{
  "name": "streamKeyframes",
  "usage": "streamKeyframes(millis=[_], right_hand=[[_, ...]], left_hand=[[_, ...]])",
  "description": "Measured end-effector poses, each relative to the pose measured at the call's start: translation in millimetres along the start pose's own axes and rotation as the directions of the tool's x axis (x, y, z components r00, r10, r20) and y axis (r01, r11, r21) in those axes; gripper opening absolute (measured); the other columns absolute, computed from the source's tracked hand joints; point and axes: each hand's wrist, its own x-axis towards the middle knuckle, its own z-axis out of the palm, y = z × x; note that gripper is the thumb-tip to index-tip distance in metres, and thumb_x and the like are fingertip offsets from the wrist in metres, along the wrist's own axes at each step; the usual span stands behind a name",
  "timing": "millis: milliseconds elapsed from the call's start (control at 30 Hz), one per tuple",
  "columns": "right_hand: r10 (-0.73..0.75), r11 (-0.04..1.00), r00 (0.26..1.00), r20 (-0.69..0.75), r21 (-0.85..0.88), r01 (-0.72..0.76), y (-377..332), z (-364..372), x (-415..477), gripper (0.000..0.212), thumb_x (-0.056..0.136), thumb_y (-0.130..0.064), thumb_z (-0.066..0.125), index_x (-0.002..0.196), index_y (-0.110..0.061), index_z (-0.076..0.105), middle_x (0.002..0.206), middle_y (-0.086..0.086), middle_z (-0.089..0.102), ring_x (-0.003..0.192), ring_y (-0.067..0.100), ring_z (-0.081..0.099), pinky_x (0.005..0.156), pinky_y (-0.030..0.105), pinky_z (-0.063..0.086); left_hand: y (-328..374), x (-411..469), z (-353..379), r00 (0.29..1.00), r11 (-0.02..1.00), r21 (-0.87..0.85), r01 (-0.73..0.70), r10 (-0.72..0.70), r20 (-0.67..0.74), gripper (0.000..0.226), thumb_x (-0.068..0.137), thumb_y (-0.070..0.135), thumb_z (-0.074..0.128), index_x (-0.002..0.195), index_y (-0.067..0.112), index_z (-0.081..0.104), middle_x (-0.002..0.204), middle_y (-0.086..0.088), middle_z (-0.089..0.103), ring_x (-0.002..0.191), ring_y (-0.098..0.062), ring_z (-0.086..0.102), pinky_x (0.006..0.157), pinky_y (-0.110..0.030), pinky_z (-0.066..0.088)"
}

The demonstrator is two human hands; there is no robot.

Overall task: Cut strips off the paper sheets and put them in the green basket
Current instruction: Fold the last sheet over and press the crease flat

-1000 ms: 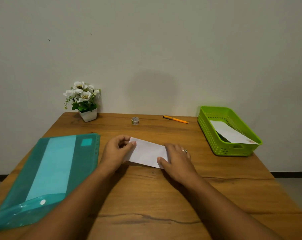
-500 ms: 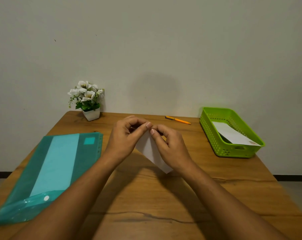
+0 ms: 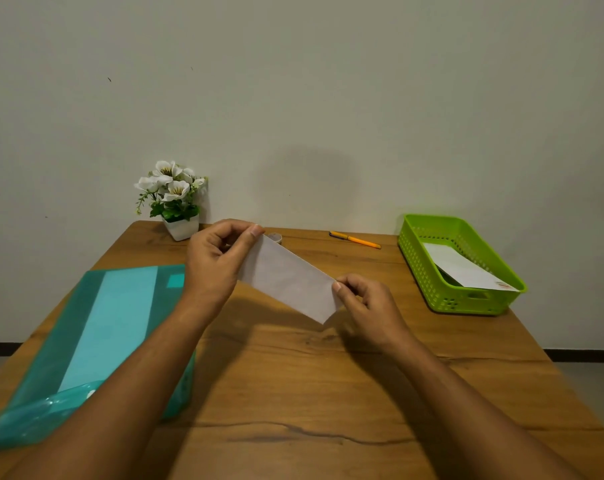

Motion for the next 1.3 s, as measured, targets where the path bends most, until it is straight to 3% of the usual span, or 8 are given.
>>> streamKeyframes(millis=[167, 367, 567, 667, 767, 1000, 1167, 1300], right_hand=[[0.048, 0.967, 0.992, -0.114, 0.255, -0.017, -8, -11, 5, 0.014, 0.1, -0.014, 0.069, 0.087, -0.016, 0.074, 0.08, -0.007, 0.074, 0.074, 0.002, 0.064, 0.065, 0.02, 0.049], [-0.007, 0.914, 0.972, -0.236, 0.393, 0.102, -27, -23, 13, 0.019, 0.095, -0.003, 0.072, 0.082, -0.017, 0.072, 0.073, -0.014, 0.071, 0.071, -0.002, 0.06, 0.066, 0.015, 0.046], [-0.249, 0.952, 0.945, -0.214, 0.128, 0.279, -59, -19, 16, 0.018, 0.097, -0.011, 0.071, 0.09, -0.026, 0.075, 0.085, -0.02, 0.074, 0.084, -0.003, 0.066, 0.074, 0.018, 0.05], [-0.344, 0.935, 0.924, -0.166, 0.029, 0.353, -70, -16, 17, 0.012, 0.1, -0.017, 0.067, 0.1, -0.019, 0.079, 0.095, -0.01, 0.076, 0.095, 0.006, 0.07, 0.077, 0.026, 0.055], [-0.336, 0.937, 0.926, -0.169, 0.037, 0.347, -73, -17, 19, 0.014, 0.101, -0.018, 0.066, 0.107, -0.017, 0.079, 0.101, -0.008, 0.076, 0.099, 0.008, 0.07, 0.078, 0.023, 0.056], [-0.089, 0.869, 0.979, -0.181, 0.466, 0.165, -69, -15, 19, 0.014, 0.1, -0.006, 0.066, 0.105, 0.003, 0.074, 0.101, 0.012, 0.078, 0.091, 0.011, 0.07, 0.081, 0.025, 0.057], [-0.05, 0.903, 0.987, -0.15, 0.416, 0.109, -69, -8, 12, 0.019, 0.105, -0.019, 0.061, 0.104, -0.008, 0.077, 0.097, 0.005, 0.078, 0.082, 0.009, 0.069, 0.07, 0.025, 0.054], [-0.119, 0.946, 0.985, -0.126, 0.288, 0.151, -70, -6, 14, 0.024, 0.105, -0.027, 0.058, 0.099, -0.012, 0.076, 0.091, 0.007, 0.075, 0.08, 0.021, 0.068, 0.066, 0.038, 0.051]], left_hand=[[-11, -8, -4, 0.993, 0.998, 0.056, 0.033, -0.027, -0.111, 0.006, 0.097, 0.023, 0.07, 0.094, 0.022, 0.076, 0.086, 0.006, 0.073, 0.08, 0.0, 0.062, 0.069, -0.016, 0.05], [-25, -12, -4, 0.98, 0.952, 0.306, 0.018, 0.044, -0.194, 0.016, 0.097, 0.026, 0.07, 0.112, 0.027, 0.072, 0.104, 0.006, 0.065, 0.092, -0.015, 0.063, 0.076, -0.036, 0.058], [6, -13, 20, 0.917, 0.807, 0.455, -0.377, 0.255, 0.307, 0.03, 0.094, 0.032, 0.072, 0.123, 0.025, 0.068, 0.113, 0.013, 0.064, 0.086, -0.006, 0.057, 0.07, -0.02, 0.047], [11, -12, 29, 0.878, 0.735, 0.497, -0.461, 0.296, 0.376, 0.021, 0.094, 0.032, 0.071, 0.114, 0.026, 0.07, 0.104, 0.017, 0.064, 0.086, -0.001, 0.053, 0.07, -0.02, 0.045], [11, -11, 31, 0.904, 0.771, 0.488, -0.41, 0.271, 0.332, 0.01, 0.095, 0.031, 0.07, 0.104, 0.027, 0.071, 0.094, 0.018, 0.065, 0.077, -0.005, 0.057, 0.063, -0.03, 0.05], [11, -18, 28, 0.977, 0.954, 0.262, -0.144, 0.096, 0.19, 0.003, 0.097, 0.023, 0.069, 0.099, 0.024, 0.07, 0.088, 0.013, 0.069, 0.08, -0.011, 0.066, 0.064, -0.04, 0.058], [8, -24, 30, 0.979, 0.981, 0.185, -0.061, 0.023, 0.201, 0.016, 0.098, 0.021, 0.067, 0.112, 0.03, 0.066, 0.098, 0.017, 0.07, 0.092, -0.011, 0.069, 0.071, -0.053, 0.059], [12, -22, 30, 0.985, 0.986, 0.159, -0.049, 0.021, 0.174, 0.046, 0.095, 0.027, 0.073, 0.138, 0.026, 0.057, 0.116, 0.013, 0.067, 0.108, -0.008, 0.066, 0.08, -0.038, 0.062]])
